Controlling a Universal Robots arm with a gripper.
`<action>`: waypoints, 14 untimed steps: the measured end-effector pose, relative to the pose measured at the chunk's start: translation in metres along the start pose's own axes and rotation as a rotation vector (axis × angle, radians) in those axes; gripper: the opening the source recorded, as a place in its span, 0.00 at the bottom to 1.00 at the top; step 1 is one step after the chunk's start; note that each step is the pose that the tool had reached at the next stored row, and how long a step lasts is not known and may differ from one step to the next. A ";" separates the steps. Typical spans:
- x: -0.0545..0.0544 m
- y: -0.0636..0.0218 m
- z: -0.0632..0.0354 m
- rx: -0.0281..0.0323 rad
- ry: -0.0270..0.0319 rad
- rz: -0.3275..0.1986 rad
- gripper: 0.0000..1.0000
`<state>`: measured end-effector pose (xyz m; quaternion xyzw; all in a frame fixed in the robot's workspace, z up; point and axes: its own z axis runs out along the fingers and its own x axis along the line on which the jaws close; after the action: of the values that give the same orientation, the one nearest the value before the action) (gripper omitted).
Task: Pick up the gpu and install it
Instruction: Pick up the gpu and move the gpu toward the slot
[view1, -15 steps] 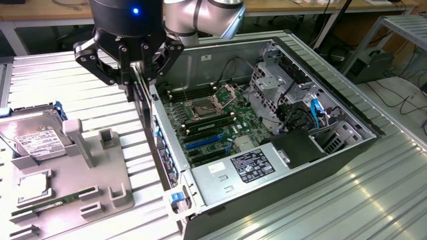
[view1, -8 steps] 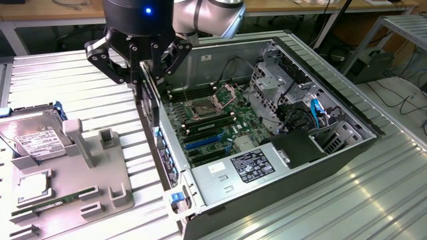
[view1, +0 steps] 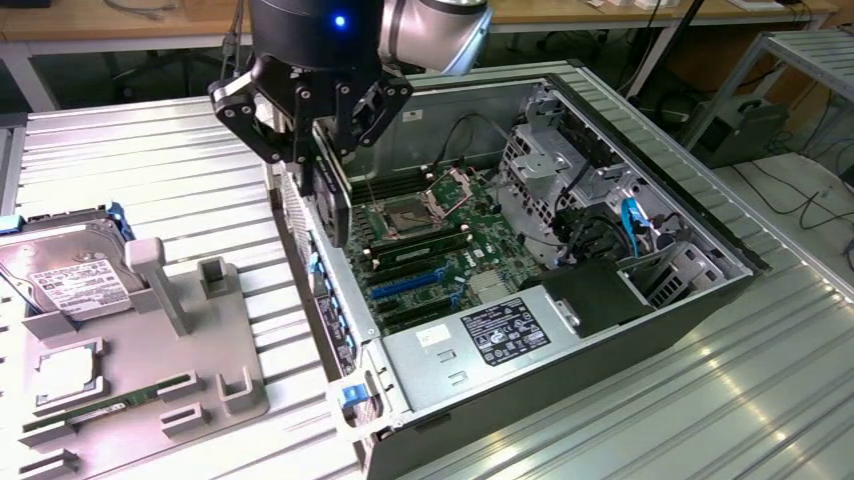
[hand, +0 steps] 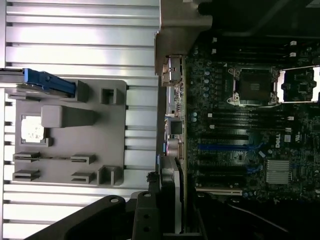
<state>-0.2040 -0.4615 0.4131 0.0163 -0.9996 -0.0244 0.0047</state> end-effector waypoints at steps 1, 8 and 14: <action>-0.002 -0.0001 0.0000 0.0000 0.0000 -0.001 0.29; -0.012 -0.0004 0.0002 0.0001 0.0001 -0.002 0.29; -0.022 -0.0008 0.0005 0.0000 0.0001 -0.003 0.29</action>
<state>-0.1816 -0.4615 0.4124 0.0179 -0.9995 -0.0244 0.0048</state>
